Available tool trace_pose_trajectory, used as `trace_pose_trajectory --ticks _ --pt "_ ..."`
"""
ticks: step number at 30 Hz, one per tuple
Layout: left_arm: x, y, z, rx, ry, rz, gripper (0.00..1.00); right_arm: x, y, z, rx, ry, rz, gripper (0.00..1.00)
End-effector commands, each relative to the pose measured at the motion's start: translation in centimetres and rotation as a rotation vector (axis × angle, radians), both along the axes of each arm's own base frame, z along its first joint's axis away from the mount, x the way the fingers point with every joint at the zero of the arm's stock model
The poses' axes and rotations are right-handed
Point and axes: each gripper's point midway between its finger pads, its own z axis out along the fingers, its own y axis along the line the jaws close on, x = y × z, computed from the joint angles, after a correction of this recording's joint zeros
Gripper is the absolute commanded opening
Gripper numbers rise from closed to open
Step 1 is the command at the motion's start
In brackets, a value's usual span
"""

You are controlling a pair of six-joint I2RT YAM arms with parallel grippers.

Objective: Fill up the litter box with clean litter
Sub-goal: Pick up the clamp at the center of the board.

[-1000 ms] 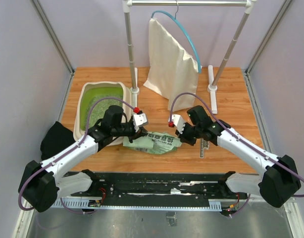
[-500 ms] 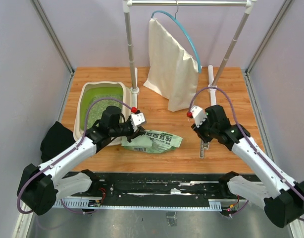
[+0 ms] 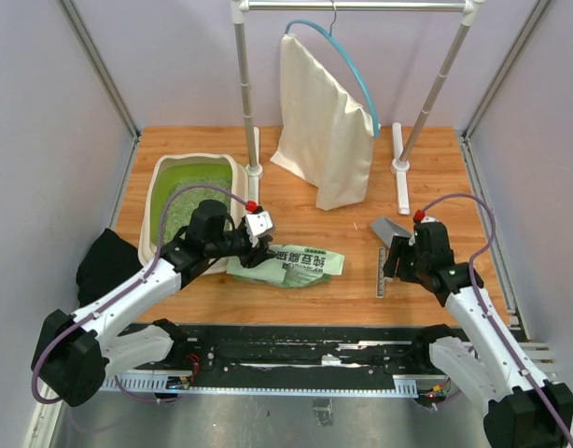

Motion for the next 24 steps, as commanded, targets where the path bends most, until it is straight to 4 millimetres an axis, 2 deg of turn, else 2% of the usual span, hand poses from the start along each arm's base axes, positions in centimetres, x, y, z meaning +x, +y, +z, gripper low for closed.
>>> trace_pose_trajectory --ticks 1,4,7,11,14,20,22,24 --pt "0.7 -0.2 1.2 -0.038 -0.029 0.017 0.51 -0.7 -1.1 -0.8 0.099 0.017 -0.19 0.62" --pt "0.8 -0.6 2.3 -0.075 -0.041 0.021 0.62 -0.7 -1.7 -1.5 0.1 0.026 -0.208 0.63" --pt "0.6 -1.1 4.3 -0.132 -0.056 0.006 0.74 -0.5 -1.7 -2.1 0.129 0.049 -0.205 0.62" --pt "0.6 -1.2 6.5 -0.179 -0.092 0.013 0.83 0.3 -1.7 -2.8 0.161 0.063 -0.2 0.58" --pt "0.9 -0.7 7.1 -0.184 -0.118 0.046 0.85 0.8 -1.8 -3.3 0.168 0.077 -0.2 0.56" --pt "1.3 0.2 7.1 -0.196 -0.135 0.117 0.87 2.1 -1.8 -4.0 0.169 0.076 -0.197 0.51" --pt "1.1 0.1 7.8 -0.235 -0.13 0.128 0.87 2.5 -1.8 -4.3 0.171 0.077 -0.198 0.5" --pt "1.0 0.2 8.9 -0.291 -0.113 0.157 0.92 2.8 -1.4 -4.5 0.185 0.076 -0.185 0.49"
